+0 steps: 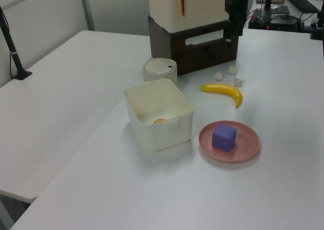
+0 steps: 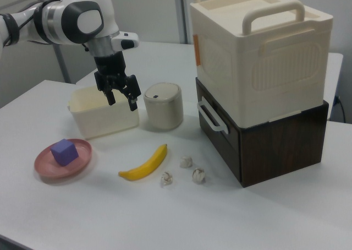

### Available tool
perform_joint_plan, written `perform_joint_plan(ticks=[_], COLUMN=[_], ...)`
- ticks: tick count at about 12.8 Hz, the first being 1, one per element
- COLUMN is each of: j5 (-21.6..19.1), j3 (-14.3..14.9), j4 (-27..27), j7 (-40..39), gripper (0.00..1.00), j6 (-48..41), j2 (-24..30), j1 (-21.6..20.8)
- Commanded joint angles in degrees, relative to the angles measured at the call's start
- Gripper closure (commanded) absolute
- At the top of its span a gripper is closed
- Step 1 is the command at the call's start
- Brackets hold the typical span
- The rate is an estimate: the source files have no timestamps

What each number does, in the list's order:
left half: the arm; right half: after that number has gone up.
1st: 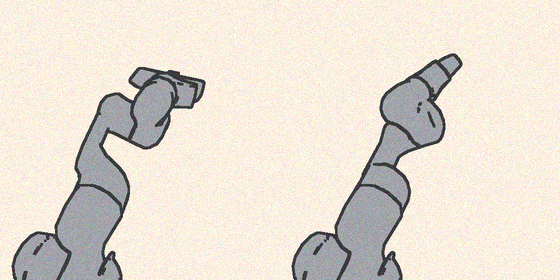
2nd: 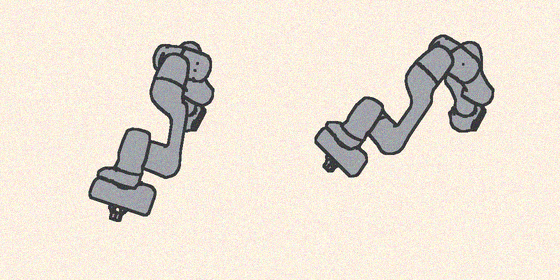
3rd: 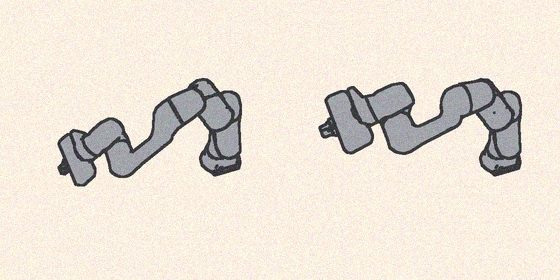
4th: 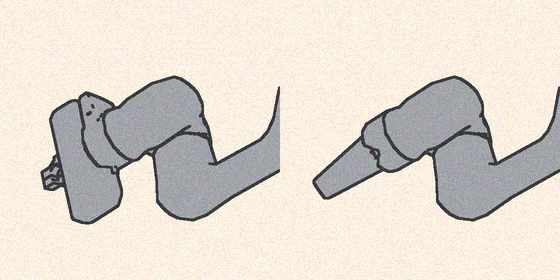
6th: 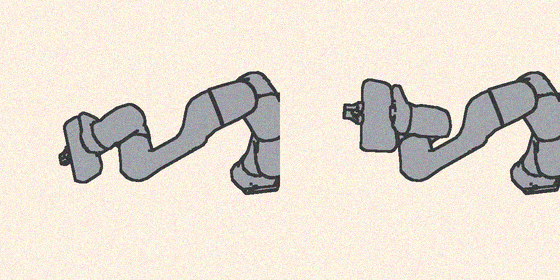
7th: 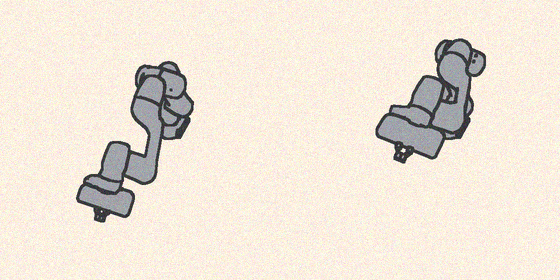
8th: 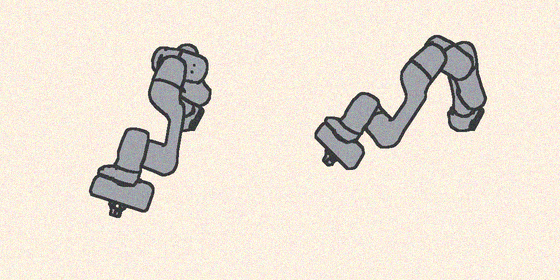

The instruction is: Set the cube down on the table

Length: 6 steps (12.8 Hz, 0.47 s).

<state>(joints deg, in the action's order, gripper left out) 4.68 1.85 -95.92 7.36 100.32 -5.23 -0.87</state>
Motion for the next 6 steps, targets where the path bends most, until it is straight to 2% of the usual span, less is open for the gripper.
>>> perform_joint_plan(ticks=[1,6], j5=[-0.9,-0.9], j3=[0.4,0.4], j4=[-0.8,-0.1], j7=[-2.2,-2.4], gripper=[0.00,0.00], j6=[0.3,0.5], j2=[0.9,0.1], j1=[1.5,1.7])
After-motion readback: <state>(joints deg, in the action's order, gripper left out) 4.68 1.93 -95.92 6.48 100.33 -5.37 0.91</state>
